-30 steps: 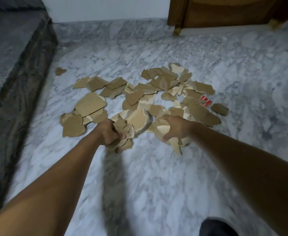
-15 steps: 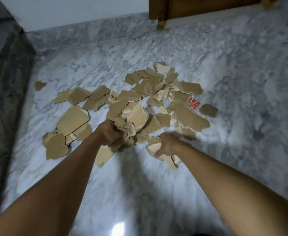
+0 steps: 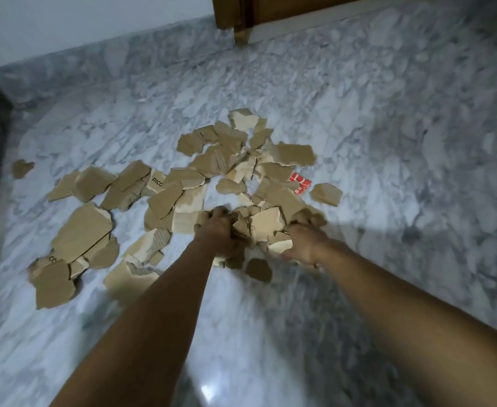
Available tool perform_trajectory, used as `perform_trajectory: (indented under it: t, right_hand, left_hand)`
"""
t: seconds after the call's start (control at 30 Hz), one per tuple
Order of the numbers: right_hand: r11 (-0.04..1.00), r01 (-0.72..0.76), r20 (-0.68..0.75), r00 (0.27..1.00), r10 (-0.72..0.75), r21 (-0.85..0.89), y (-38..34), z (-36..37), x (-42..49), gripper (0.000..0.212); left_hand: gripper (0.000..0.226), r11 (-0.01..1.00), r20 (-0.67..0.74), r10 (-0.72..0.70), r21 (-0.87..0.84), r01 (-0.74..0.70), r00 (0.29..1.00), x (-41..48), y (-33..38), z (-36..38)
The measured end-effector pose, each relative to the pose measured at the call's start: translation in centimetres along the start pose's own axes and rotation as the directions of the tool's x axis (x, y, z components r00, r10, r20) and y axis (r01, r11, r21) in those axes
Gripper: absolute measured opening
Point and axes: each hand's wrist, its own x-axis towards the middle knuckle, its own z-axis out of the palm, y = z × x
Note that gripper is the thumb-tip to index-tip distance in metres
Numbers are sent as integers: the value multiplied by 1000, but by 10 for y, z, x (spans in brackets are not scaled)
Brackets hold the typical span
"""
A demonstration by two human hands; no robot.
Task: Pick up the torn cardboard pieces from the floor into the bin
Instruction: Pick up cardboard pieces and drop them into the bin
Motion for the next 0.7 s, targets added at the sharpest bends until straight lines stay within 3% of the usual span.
perform_trajectory:
  t: [0.1,0.17,0.3,0.37,0.43,0.57,0.63,0.7]
  right_hand:
    - [999,32,-165,986,-36,-31,-8,22,-3,65]
    - [998,54,-168,984,-50,16,-12,25,-5,63]
    - [915,-27,-76,995,62,402,-13,12,-16,65]
    - [887,-37,-44,997,65,461,-19,0,-26,73]
    - [895,-29,-36,998,50,446,-28,-11,-37,75]
    - [926,-62,102,994,26,372,-55,-3,-46,69]
    - [972,-92,86,993,75,215,-69,19,-42,67]
    - [995,-89,39,995,87,35,-76,47,-29,76]
  left_hand:
    - [63,996,-73,92,-10,-93,993,5,-5,4]
    - [50,972,-117,150,-166,-168,982,2,-8,4]
    - [45,891,-153,160,-402,-209,975,-8,-14,-8]
    - [53,808,-157,140,-553,-204,978,-17,-23,-21]
    - [52,715,-138,111,-676,-176,984,-19,-38,-29]
    - [28,597,-154,79,-784,-170,985,-38,-56,-42]
    - [26,585,-138,52,-799,-142,989,-45,-68,-36]
    - [30,657,-174,78,-732,-182,982,-50,-81,-24]
